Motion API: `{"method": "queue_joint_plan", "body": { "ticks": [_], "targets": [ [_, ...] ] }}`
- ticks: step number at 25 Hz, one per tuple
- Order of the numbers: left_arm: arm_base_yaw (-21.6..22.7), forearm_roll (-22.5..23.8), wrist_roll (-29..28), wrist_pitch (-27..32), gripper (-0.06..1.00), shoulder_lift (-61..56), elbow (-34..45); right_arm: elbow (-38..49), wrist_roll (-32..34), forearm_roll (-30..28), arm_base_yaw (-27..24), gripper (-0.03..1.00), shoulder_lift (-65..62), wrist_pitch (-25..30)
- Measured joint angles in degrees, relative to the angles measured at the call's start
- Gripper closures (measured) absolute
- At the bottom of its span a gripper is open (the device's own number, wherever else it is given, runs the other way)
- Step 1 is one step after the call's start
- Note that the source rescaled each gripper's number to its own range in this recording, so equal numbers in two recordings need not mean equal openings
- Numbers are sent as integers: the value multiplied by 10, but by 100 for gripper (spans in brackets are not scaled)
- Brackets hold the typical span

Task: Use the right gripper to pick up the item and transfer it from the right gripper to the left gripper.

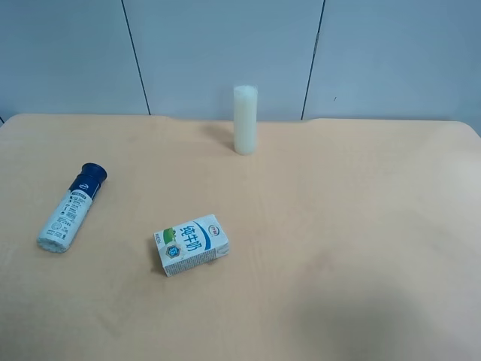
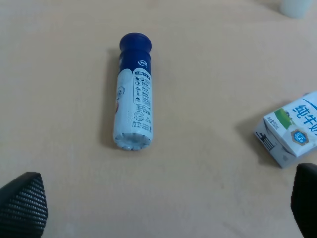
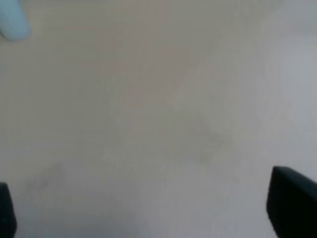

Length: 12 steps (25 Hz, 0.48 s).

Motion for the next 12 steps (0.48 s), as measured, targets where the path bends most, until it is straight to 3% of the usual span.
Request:
{"method": "queue_joint_plan", "body": {
  "ticks": [12],
  "targets": [
    [-1, 0, 0, -2, -5, 0, 0, 0, 0, 0, 0, -3, 0, 0]
  ]
}}
